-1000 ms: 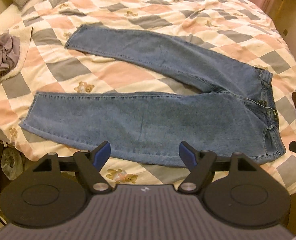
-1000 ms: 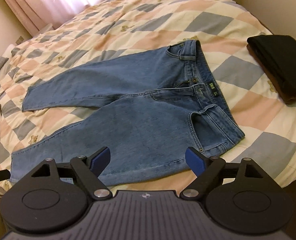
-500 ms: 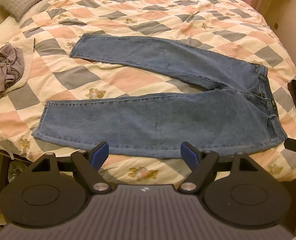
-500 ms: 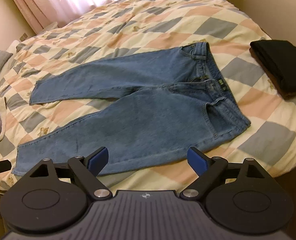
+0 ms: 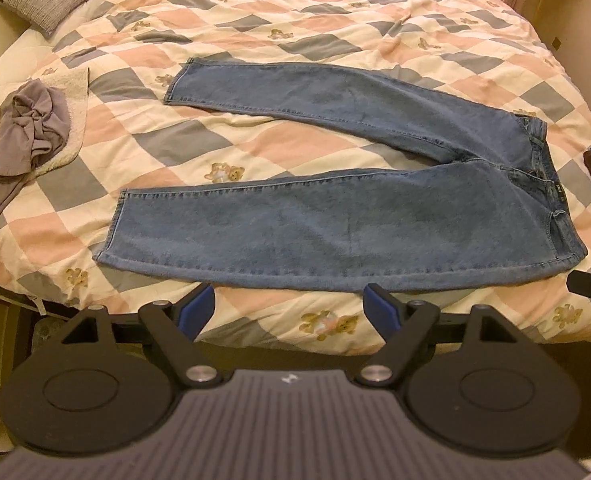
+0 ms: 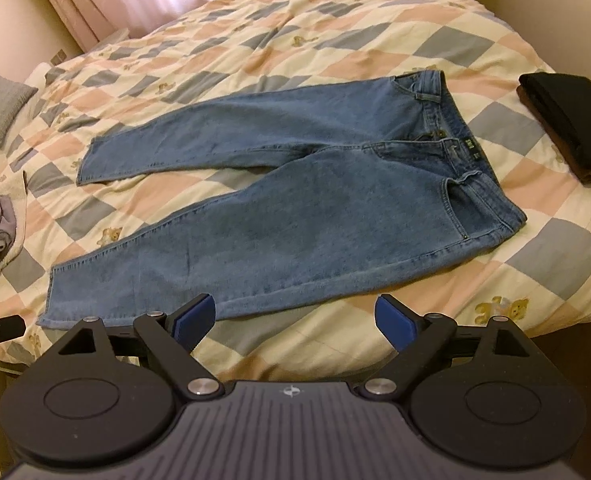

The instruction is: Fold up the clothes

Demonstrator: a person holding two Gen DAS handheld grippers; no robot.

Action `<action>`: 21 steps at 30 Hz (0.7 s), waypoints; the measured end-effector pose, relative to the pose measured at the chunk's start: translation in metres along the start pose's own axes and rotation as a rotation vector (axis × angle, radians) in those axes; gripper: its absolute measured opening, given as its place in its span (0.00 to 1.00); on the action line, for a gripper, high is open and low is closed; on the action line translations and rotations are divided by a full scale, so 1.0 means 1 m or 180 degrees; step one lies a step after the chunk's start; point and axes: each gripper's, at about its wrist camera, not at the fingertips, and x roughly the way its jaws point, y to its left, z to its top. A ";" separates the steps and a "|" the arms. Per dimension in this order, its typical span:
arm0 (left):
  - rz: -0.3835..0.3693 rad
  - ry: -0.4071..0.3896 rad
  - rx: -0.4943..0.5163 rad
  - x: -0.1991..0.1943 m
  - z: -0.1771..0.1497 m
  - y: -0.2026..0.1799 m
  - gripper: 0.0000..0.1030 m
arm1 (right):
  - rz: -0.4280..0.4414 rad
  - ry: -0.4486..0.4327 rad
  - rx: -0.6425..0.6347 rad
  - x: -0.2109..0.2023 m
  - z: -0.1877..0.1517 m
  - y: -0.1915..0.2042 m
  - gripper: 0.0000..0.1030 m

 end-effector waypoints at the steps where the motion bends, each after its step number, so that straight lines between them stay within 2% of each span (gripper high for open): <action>1: 0.0010 0.0012 -0.0007 0.000 0.000 0.000 0.78 | -0.0005 0.0014 -0.0005 0.001 0.000 0.000 0.87; 9: 0.0065 0.0082 -0.0057 0.009 0.008 -0.020 0.79 | -0.0053 0.0133 -0.0044 0.011 0.013 -0.019 0.87; 21: 0.0016 0.0112 -0.0041 0.039 0.033 -0.083 0.79 | -0.0169 0.0179 -0.0089 0.029 0.051 -0.077 0.87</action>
